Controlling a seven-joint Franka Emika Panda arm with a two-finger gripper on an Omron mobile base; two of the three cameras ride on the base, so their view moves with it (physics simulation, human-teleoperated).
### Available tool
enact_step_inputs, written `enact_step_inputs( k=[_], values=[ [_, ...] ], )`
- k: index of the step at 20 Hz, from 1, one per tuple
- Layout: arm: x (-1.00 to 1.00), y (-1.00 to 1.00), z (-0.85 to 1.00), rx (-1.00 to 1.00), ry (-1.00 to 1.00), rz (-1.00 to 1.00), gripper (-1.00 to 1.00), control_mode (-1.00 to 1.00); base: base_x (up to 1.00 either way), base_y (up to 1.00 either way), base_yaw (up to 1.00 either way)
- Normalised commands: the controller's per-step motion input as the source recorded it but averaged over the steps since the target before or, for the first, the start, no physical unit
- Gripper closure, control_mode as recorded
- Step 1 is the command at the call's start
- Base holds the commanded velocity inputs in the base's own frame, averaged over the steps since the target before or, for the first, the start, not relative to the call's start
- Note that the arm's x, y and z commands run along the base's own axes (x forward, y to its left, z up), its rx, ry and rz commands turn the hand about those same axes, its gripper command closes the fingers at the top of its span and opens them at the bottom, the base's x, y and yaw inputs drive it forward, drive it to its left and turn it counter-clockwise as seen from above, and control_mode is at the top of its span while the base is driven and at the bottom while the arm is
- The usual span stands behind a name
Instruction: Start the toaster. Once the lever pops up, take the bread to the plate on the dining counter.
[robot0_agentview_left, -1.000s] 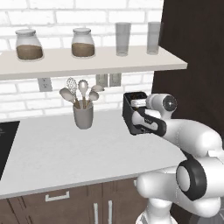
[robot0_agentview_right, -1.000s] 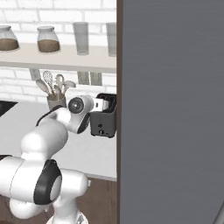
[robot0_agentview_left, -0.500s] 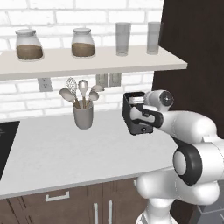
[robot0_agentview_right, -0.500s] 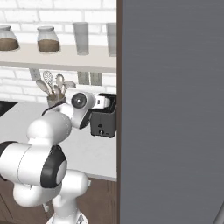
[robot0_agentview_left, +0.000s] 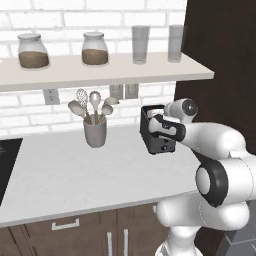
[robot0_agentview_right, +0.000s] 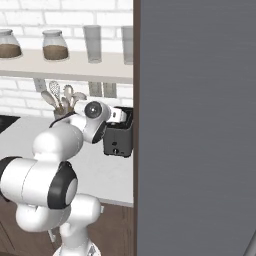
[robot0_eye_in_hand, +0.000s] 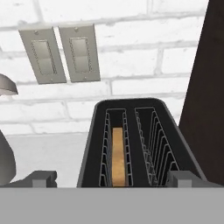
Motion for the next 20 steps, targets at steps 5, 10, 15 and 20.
enact_step_inputs(
  k=[5, 10, 15, 20],
  values=[
    [0.14, 0.0, 0.0, 0.0, 0.0, 0.0, -1.0, -1.0, 0.0, 0.0, 0.0],
    [0.17, 0.0, -0.1, 0.0, 0.0, 0.0, -1.0, -1.0, 0.0, 0.0, 0.0],
    [0.01, -0.07, -0.23, 0.0, 0.0, 0.0, -1.0, -1.0, 0.0, 0.0, 0.0],
    [0.0, -0.05, -0.12, 0.0, 0.0, 0.0, -1.0, -1.0, 0.0, 0.0, 0.0]
  ],
)
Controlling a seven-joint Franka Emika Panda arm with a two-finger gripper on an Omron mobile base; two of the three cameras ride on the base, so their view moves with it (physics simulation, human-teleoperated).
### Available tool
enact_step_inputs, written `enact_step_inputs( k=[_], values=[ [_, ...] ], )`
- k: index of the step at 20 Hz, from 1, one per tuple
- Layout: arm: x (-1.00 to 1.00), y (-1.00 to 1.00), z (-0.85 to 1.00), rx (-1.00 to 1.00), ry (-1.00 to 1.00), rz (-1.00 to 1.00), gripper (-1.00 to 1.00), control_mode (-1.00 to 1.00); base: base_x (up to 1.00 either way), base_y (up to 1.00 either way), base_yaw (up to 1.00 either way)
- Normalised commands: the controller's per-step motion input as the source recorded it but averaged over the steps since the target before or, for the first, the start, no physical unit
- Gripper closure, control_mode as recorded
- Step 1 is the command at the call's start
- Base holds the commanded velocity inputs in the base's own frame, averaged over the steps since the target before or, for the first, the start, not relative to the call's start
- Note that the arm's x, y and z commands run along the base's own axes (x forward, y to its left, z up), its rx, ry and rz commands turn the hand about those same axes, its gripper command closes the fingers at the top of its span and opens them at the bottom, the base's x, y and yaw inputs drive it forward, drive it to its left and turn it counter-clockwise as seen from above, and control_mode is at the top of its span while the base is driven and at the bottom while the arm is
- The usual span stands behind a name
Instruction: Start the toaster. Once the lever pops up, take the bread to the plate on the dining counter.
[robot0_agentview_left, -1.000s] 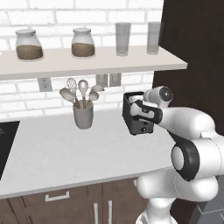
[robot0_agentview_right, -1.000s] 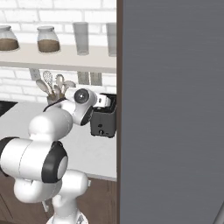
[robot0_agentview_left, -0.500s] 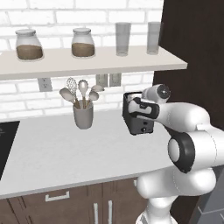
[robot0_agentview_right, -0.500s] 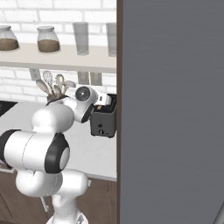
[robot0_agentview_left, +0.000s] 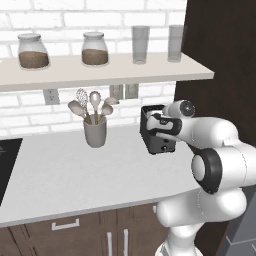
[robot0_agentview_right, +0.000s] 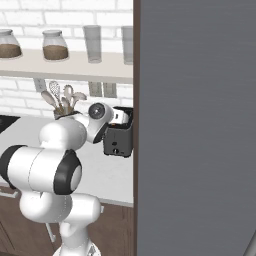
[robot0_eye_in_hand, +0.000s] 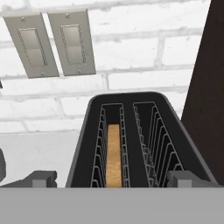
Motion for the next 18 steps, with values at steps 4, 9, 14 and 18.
enact_step_inputs(
  k=[4, 9, 14, 18],
  values=[
    [0.0, 0.0, 0.0, 0.0, 0.0, 0.0, -1.0, -1.0, 0.0, 0.0, 0.0],
    [0.0, 0.0, 0.0, 0.0, 0.0, 0.0, -1.0, -1.0, 0.0, 0.0, 0.0],
    [0.0, 0.0, 0.0, 0.0, 0.0, 0.0, -1.0, -1.0, 0.0, 0.0, 0.0],
    [0.0, 0.0, 0.0, 0.0, 0.0, 0.0, -1.0, -1.0, 0.0, 0.0, 0.0]
  ],
)
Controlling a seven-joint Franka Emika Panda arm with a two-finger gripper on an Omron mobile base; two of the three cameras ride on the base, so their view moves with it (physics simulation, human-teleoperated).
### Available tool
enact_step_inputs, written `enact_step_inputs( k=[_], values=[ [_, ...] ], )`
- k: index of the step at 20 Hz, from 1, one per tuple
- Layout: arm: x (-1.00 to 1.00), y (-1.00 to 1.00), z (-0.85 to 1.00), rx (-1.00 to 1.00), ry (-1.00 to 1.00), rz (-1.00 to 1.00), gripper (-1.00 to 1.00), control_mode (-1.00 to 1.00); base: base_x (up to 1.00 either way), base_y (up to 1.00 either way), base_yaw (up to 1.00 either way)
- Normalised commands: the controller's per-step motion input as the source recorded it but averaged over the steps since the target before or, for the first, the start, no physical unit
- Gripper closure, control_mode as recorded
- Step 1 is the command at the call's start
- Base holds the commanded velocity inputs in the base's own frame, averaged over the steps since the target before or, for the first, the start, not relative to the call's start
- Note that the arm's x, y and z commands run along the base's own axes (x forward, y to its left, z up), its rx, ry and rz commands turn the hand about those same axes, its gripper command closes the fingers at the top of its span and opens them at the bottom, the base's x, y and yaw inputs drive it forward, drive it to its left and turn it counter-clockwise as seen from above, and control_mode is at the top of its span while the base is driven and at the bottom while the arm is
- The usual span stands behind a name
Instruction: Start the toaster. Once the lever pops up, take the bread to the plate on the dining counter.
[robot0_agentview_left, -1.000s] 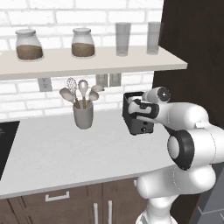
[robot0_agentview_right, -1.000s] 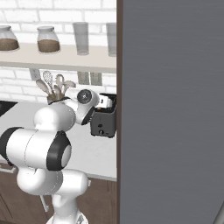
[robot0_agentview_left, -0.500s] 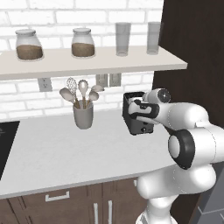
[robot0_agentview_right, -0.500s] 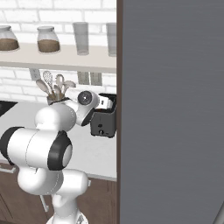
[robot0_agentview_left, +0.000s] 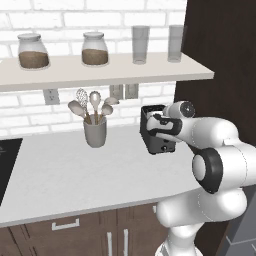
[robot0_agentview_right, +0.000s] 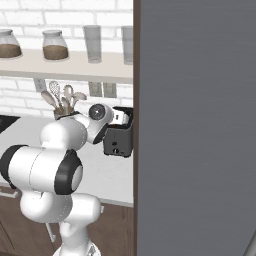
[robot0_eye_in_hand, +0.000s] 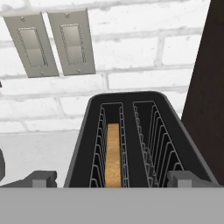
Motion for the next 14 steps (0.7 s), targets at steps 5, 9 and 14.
enact_step_inputs(
  k=[5, 9, 14],
  values=[
    [0.0, 0.0, 0.0, 0.0, 0.0, 0.0, -1.0, -1.0, 0.0, 0.0, 0.0],
    [0.0, 0.0, 0.0, 0.0, 0.0, 0.0, -1.0, -1.0, 0.0, 0.0, 0.0],
    [0.0, 0.0, 0.0, 0.0, 0.0, 0.0, -1.0, -1.0, 0.0, 0.0, 0.0]
  ],
)
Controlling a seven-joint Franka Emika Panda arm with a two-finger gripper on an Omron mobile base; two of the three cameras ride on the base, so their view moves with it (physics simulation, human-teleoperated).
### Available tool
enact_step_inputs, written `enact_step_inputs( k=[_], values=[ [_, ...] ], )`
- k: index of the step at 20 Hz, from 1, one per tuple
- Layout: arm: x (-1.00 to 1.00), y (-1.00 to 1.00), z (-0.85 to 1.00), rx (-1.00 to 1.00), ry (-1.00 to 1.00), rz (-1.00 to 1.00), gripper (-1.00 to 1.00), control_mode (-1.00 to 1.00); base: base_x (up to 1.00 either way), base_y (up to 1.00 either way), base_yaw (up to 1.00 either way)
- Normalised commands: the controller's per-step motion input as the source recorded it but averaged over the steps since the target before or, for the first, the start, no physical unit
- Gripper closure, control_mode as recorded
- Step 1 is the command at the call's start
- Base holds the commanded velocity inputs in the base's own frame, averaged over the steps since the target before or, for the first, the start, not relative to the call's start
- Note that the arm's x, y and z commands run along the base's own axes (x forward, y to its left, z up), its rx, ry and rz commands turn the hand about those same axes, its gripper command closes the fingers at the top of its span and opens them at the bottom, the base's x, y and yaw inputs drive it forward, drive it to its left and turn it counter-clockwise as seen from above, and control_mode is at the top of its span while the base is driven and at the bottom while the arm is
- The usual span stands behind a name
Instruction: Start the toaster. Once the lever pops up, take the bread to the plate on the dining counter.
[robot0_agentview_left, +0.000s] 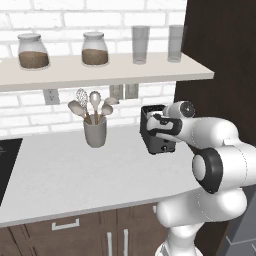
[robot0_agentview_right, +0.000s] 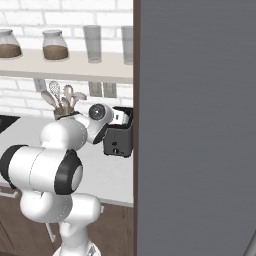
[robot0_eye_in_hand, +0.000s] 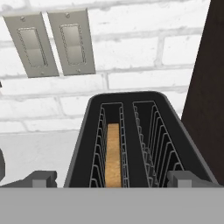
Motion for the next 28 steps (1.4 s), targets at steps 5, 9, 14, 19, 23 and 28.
enact_step_inputs(
  k=[5, 9, 14, 19, 23, 28],
  values=[
    [0.0, 0.0, 0.0, 0.0, 0.0, 0.0, -1.0, -1.0, 0.0, 0.0, 0.0],
    [0.0, 0.0, 0.0, 0.0, 0.0, 0.0, -1.0, -1.0, 0.0, 0.0, 0.0],
    [0.0, 0.0, 0.0, 0.0, 0.0, 0.0, -1.0, -1.0, 0.0, 0.0, 0.0],
    [0.0, 0.0, 0.0, 0.0, 0.0, 0.0, -1.0, -1.0, 0.0, 0.0, 0.0],
    [0.0, 0.0, 0.0, 0.0, 0.0, 0.0, -1.0, -1.0, 0.0, 0.0, 0.0],
    [0.0, 0.0, 0.0, 0.0, 0.0, 0.0, -1.0, -1.0, 0.0, 0.0, 0.0]
  ],
)
